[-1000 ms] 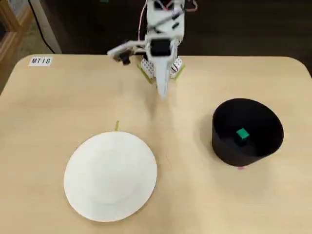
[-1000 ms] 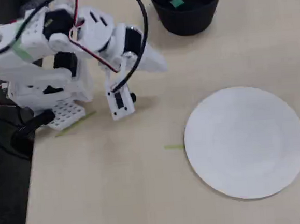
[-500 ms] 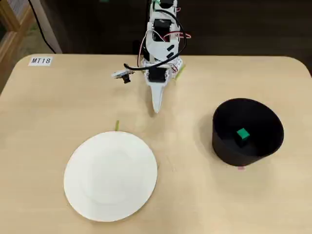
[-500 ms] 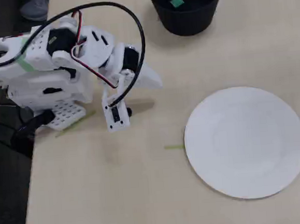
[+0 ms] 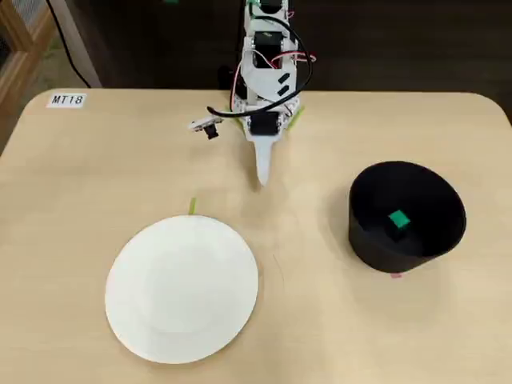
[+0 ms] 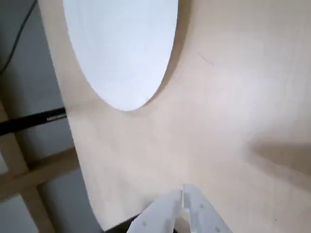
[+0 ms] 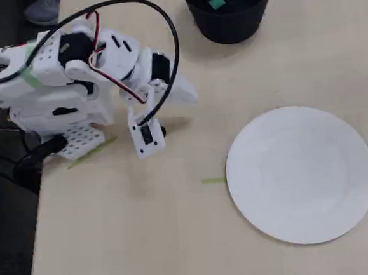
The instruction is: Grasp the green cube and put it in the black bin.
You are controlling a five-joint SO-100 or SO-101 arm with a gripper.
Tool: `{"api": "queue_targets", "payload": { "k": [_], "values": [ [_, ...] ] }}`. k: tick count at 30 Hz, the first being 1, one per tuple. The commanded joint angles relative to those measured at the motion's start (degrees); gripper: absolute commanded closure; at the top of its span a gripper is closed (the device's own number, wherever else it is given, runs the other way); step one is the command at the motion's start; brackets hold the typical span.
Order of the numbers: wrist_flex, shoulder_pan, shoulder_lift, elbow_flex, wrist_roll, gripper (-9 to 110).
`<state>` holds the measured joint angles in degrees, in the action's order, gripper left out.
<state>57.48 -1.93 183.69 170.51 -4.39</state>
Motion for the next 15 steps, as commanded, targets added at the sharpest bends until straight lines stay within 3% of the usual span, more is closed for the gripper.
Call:
{"api": "queue_targets", "payload": {
  "k": [1, 3, 8, 15],
  "values": [
    [-3.7, 0.4, -0.1, 1.1, -6.1, 102],
    [-1.1, 0.5, -0.1, 1.4, -18.1, 101],
    [24.3, 0.4, -0.3, 1.5, -68.0, 100],
    [25.5, 0.4, 0.0, 1.5, -70.8, 99]
  ]
}}
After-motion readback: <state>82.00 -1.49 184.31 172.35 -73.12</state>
